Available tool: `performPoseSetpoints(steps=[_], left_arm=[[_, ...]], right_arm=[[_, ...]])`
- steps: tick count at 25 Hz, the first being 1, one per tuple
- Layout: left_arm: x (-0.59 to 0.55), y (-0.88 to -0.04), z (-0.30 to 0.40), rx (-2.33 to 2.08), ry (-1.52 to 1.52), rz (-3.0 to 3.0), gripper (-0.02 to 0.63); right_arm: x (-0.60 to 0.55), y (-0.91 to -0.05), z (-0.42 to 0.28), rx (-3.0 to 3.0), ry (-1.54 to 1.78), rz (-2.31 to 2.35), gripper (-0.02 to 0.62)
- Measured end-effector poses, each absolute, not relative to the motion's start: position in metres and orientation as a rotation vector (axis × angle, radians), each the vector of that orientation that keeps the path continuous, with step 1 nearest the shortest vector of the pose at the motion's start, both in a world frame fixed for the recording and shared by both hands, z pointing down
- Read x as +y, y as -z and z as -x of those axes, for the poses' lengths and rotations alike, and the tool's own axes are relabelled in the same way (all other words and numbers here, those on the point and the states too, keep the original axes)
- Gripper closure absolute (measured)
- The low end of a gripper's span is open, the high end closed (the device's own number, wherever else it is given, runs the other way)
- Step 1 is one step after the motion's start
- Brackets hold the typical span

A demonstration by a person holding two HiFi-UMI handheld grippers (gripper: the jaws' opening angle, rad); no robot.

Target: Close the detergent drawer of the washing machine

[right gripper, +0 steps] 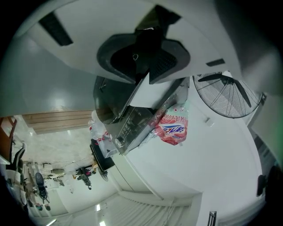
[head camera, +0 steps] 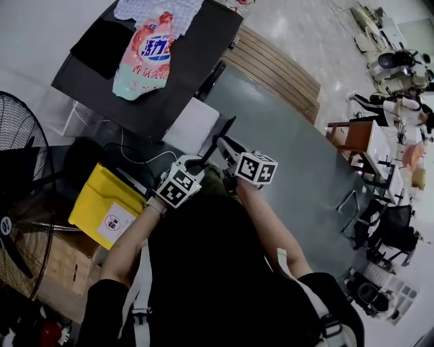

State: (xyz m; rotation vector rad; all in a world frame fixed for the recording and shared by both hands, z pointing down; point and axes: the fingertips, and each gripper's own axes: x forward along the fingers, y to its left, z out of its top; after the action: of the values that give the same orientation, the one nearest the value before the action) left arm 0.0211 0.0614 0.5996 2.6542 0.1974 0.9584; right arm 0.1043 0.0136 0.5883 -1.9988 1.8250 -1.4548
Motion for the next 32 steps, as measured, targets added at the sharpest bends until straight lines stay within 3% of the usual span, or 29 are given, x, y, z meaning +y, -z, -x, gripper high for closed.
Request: performPoseSetpoints(steps=[32], left_arm=[[-0.026,-0.597,0.027,-0.365,-0.868,-2.577,0.549]], right_arm=[[-0.065,-0.585,-0.060,2.076,1.498,1.756,0.503]])
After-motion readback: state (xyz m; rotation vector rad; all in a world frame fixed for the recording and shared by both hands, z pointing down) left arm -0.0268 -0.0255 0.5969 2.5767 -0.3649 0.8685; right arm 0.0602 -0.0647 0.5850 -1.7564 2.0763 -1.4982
